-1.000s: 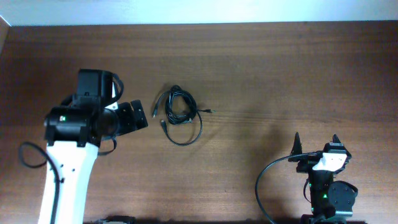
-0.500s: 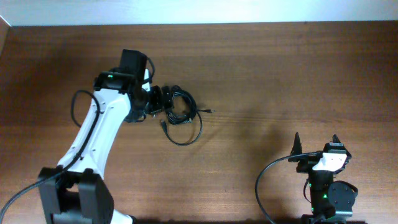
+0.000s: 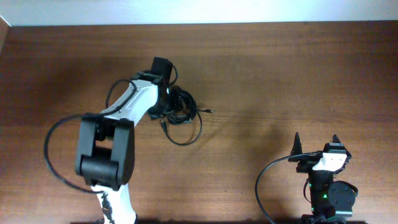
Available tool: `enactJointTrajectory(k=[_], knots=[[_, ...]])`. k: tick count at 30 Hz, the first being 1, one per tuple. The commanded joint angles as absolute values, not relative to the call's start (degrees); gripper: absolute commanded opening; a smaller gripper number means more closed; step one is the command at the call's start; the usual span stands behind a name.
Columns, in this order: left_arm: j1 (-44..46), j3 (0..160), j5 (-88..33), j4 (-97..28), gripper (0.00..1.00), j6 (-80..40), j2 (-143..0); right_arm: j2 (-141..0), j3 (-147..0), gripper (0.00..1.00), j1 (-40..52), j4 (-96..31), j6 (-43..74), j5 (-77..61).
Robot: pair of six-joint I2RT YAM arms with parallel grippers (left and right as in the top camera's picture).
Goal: Untangle cables
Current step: 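Lower the left gripper onto the bundle and close on the coils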
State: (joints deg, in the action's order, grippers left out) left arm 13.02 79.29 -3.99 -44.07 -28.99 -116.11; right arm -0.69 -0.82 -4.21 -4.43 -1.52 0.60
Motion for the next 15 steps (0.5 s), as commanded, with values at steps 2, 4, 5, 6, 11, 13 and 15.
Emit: enactJointTrajectory(k=[2,4,5,6,11,13,15], knots=[[12.97,79.9,-3.97,-46.87,0.28,-32.14,-119.66,-0.4,-0.32,0.99,-4.58,-4.49,-1.28,0.49],[12.97,79.92,-5.61,-49.6,0.11,-32.12,-119.66,-0.4,-0.32,0.98,-4.58,-4.49,-1.28,0.49],[12.97,79.92,-5.58,-51.77,0.08,-32.12,-119.63,-0.4,-0.32,0.99,-4.58,-4.49,-1.28,0.49],[12.97,79.92,-5.67,-54.13,0.06,-32.12,-119.63,-0.4,-0.32,0.98,-4.58,-4.49,-1.28,0.49],[14.35,79.85,-7.31,-64.69,0.0,-32.1,-119.68,-0.4,-0.32,0.99,-4.58,-4.49,-1.3,0.49],[17.23,79.85,-7.29,-68.2,0.0,-32.1,-119.68,-0.4,-0.32,0.98,-4.58,-4.49,-1.28,0.49],[22.04,79.85,-6.61,-69.82,0.0,-32.08,-119.68,-0.4,-0.32,0.99,-4.58,-4.49,-1.28,0.49]])
